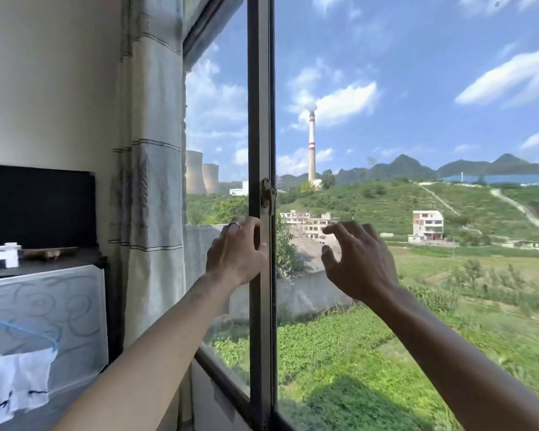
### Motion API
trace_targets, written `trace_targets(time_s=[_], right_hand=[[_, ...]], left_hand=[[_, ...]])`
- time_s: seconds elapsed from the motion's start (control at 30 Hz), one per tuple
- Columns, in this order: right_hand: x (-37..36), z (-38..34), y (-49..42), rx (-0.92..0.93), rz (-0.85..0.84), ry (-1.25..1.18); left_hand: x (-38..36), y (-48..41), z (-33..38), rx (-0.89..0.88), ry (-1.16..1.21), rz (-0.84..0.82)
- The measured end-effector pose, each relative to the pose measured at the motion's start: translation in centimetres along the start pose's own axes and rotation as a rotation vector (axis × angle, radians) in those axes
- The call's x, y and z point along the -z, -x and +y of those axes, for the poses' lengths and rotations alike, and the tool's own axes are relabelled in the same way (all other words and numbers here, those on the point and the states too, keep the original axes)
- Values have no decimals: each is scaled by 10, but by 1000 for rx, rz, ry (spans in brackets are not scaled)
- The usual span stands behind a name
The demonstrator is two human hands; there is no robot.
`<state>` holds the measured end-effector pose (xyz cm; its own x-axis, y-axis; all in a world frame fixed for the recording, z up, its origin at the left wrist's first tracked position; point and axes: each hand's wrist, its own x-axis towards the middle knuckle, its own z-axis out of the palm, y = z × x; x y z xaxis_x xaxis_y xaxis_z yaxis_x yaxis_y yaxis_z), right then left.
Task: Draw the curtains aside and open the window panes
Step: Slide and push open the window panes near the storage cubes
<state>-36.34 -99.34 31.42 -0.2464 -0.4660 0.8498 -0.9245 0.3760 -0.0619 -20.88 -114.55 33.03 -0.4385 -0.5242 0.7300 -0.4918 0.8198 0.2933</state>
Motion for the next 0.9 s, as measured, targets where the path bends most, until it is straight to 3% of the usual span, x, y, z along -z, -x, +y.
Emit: trace_targets(time_s=[0.23,0.33,0.47,0.67,0.9], right_hand=[[-52,-32,-84,22,142,216],[-70,-37,-107,40,212,350],[-88,-30,-114,72,245,471],[-93,-23,-108,84,252,581],[-95,-15,-107,130,261,630]], left_hand=[[-42,-91,-54,-149,113,150],[-61,-113,-64,-257,172,286],[-85,-125,-64,-408,199,331],[-109,-134,-52,-483,116,396],[-126,-146,-52,-519,200,524]])
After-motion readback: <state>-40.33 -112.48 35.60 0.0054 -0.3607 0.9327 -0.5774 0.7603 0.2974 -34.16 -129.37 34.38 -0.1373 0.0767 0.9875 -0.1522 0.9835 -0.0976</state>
